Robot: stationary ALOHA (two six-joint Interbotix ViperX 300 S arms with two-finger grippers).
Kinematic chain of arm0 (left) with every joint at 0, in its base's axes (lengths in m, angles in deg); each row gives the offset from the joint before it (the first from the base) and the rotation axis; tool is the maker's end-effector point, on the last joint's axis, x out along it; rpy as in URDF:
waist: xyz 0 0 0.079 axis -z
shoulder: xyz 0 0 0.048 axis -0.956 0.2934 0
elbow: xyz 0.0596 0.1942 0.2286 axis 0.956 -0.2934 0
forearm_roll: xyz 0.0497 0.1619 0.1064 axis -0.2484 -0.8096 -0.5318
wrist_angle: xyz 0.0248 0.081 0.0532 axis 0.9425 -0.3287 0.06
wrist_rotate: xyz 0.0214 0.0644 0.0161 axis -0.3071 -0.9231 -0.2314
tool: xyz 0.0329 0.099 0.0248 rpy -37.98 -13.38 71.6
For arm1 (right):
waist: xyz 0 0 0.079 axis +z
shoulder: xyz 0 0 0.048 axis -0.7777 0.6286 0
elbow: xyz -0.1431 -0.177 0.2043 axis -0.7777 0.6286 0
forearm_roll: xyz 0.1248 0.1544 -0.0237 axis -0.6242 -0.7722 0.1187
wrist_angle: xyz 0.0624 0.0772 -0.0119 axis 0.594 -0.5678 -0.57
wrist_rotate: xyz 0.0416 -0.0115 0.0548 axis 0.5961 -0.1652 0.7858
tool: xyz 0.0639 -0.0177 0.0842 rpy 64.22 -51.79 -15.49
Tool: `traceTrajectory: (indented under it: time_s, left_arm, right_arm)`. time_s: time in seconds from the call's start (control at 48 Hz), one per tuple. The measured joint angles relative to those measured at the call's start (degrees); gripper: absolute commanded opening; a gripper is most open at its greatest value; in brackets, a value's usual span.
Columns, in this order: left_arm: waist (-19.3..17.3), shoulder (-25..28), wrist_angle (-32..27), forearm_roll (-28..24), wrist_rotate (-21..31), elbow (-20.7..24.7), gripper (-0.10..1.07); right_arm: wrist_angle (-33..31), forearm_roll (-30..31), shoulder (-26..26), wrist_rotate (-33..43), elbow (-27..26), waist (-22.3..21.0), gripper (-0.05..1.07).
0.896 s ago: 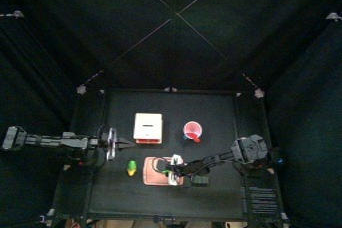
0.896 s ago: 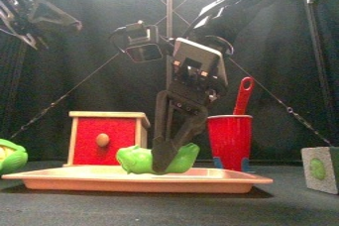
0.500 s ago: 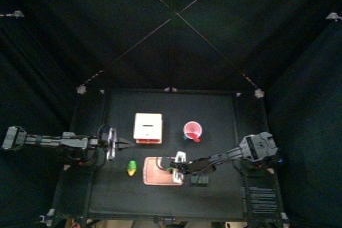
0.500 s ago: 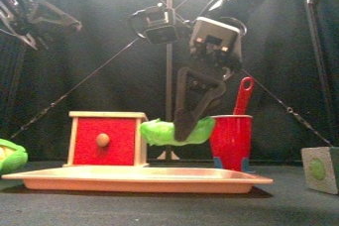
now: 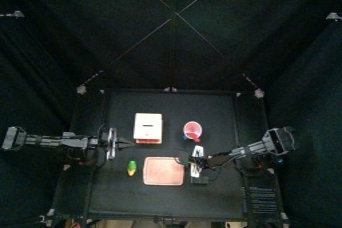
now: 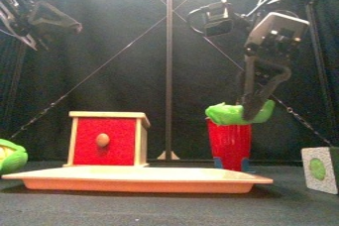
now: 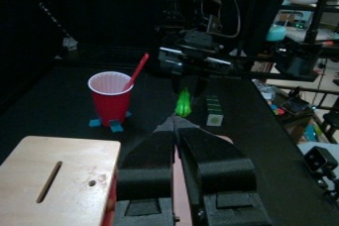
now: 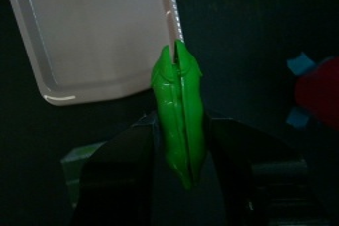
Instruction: Put peas above sushi roll
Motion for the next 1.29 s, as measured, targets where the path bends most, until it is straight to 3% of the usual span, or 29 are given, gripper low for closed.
traceTrajectory:
  time_s: [0.229,0.542,0.812,1.104,1.292]
  left_arm:
    - [-0.3,0.0,0.0,0.0,0.0,-0.1,0.42]
    - [-0.4,0.0,0.1,0.0,0.0,-0.3,0.42]
    - [-0.6,0.0,0.0,0.0,0.0,-0.4,0.42]
    - [-1.0,0.0,0.1,0.0,0.0,-0.4,0.42]
    - [-1.1,0.0,0.1,0.0,0.0,-0.4,0.42]
  right_arm:
    - [2.6,0.1,-4.6,-0.2,7.0,-0.2,0.64]
    - [8.7,0.0,-5.0,0.0,13.3,-2.4,0.65]
    - [10.7,0.1,-4.9,0.0,15.9,-6.5,0.73]
    - [13.1,1.2,-3.1,-0.6,17.1,-7.2,0.78]
    - [13.2,3.8,-2.2,0.0,17.2,-7.6,0.88]
